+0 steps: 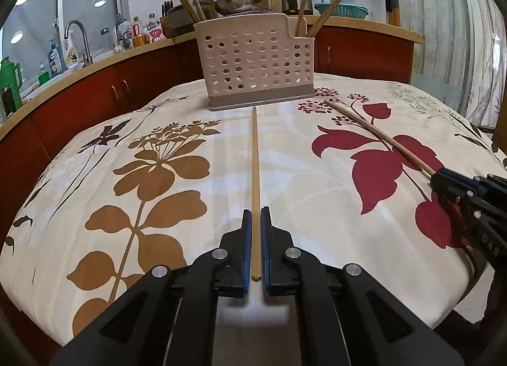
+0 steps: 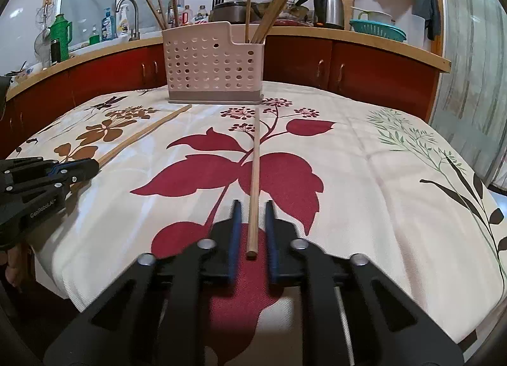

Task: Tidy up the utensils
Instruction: 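Lift the chopstick with the right gripper and raise it off the cloth, then carry the chopstick in the right gripper above the pink caddy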

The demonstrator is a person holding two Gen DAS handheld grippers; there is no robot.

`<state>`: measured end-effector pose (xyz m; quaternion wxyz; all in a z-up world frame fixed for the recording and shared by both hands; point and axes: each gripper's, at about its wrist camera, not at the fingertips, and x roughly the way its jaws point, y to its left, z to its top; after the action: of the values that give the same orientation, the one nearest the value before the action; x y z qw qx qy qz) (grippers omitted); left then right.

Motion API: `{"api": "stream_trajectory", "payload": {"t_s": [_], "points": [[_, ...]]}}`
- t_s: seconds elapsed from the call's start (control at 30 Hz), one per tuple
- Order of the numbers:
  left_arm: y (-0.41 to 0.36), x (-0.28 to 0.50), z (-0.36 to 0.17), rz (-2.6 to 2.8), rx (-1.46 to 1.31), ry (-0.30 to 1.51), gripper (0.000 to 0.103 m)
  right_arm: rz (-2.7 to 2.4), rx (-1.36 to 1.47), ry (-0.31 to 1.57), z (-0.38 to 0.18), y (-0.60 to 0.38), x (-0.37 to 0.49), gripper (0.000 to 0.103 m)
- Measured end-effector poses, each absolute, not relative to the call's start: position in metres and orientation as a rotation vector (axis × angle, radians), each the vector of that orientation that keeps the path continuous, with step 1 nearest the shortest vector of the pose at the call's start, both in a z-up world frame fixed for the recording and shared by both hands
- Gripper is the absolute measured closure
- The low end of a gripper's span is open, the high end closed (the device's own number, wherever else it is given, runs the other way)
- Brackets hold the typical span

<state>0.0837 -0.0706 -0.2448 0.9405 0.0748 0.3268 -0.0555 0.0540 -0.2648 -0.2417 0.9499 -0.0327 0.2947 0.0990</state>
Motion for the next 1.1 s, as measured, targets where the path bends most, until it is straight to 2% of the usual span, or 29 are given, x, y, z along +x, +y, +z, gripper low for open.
{"api": "stream_trajectory", "payload": {"t_s": [1.1], "points": [[-0.056, 0.052, -0.176, -0.112, 0.158, 0.471, 0.097, 0.182, -0.077, 0.426, -0.171, -0.265, 0.028, 0.096]]}}
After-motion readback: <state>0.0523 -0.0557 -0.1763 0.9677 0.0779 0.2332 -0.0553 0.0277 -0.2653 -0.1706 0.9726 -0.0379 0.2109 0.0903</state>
